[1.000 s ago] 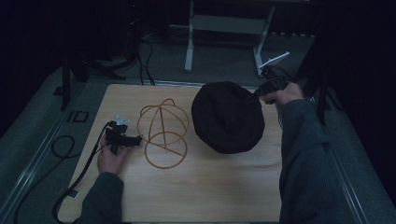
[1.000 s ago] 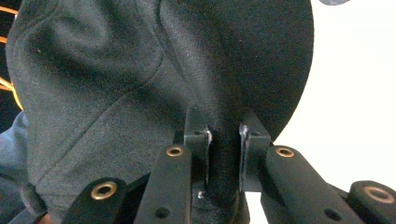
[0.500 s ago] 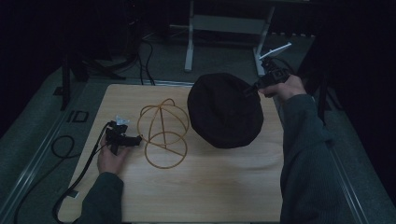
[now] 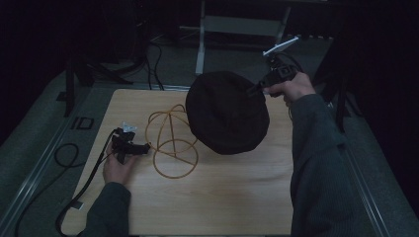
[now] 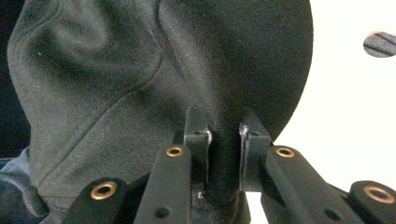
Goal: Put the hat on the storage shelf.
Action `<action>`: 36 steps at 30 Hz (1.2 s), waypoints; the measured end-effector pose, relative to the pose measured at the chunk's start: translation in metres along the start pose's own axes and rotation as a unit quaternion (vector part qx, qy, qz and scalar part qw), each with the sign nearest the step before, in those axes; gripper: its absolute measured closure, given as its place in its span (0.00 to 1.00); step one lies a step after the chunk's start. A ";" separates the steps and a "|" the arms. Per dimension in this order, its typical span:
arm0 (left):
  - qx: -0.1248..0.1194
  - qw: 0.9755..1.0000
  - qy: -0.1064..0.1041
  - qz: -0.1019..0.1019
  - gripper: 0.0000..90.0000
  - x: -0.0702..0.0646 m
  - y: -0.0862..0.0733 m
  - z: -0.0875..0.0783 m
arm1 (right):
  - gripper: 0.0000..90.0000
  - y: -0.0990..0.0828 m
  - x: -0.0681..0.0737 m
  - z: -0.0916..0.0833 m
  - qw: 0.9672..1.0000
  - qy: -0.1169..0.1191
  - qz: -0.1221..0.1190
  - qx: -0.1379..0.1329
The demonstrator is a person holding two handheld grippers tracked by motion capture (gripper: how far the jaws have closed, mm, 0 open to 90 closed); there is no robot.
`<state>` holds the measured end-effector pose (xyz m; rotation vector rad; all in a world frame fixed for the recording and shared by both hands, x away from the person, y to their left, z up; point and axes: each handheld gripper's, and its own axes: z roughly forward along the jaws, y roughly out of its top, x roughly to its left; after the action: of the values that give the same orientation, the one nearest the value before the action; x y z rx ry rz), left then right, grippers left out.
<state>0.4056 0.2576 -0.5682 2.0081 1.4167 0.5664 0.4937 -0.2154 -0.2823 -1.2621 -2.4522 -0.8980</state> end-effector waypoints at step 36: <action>-0.001 1.000 0.001 -0.001 0.05 0.000 0.000 0.000 | 0.86 0.052 0.076 0.024 0.999 0.016 -0.035 -0.003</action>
<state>0.4057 0.2575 -0.5683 2.0056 1.4174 0.5680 0.4912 -0.1284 -0.2442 -1.1594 -2.4849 -0.9356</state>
